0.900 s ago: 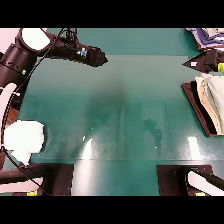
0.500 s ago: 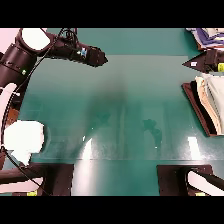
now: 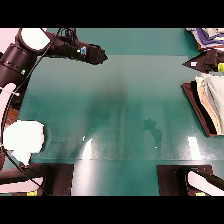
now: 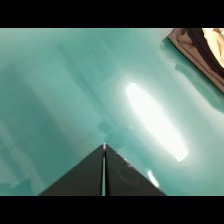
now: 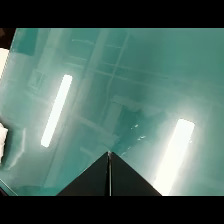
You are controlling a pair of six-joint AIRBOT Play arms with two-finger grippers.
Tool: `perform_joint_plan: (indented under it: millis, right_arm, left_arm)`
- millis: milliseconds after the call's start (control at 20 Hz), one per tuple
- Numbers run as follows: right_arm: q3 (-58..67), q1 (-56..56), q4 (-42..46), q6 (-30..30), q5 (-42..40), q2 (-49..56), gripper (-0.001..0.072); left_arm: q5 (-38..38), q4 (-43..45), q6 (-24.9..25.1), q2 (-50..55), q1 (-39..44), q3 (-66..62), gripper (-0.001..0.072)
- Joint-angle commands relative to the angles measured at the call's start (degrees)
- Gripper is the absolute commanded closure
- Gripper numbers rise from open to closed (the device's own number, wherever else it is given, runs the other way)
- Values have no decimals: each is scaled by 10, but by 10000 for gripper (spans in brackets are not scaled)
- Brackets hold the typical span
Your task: Fold the shirts.
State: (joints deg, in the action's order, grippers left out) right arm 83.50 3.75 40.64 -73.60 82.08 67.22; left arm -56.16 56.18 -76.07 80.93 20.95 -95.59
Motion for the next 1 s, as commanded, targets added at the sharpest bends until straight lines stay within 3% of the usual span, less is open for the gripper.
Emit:
perform_joint_plan:
  millis: [0, 150, 400, 600, 650, 700, 750, 950]
  right_arm:
    - [1, -1, 0, 0, 0, 0, 699]
    - [1, -1, -1, 0, 0, 0, 698]
    - [0, -1, -1, 0, 0, 0, 699]
    - [0, -1, 0, 1, -1, 0, 698]
    - [1, -1, 0, 2, 0, 0, 699]
    - [0, -1, 0, 2, 0, 0, 699]
    - [0, -1, 0, 2, 0, 0, 698]
    - [0, -1, 0, 2, 0, 0, 698]
  left_arm:
    - [-93, 64, 0, -21, -36, -2, 684]
    - [-222, 135, 0, -83, -126, 38, 684]
    - [-244, 204, -19, -272, -321, 250, 683]
    - [-292, 318, -23, -324, -416, 353, 676]
    - [-289, 324, -36, -324, -425, 374, 433]
    - [-273, 329, -52, -324, -431, 399, 87]
    - [-254, 341, -64, -324, -431, 422, 27]
    - [-196, 418, -97, -324, -431, 523, 29]
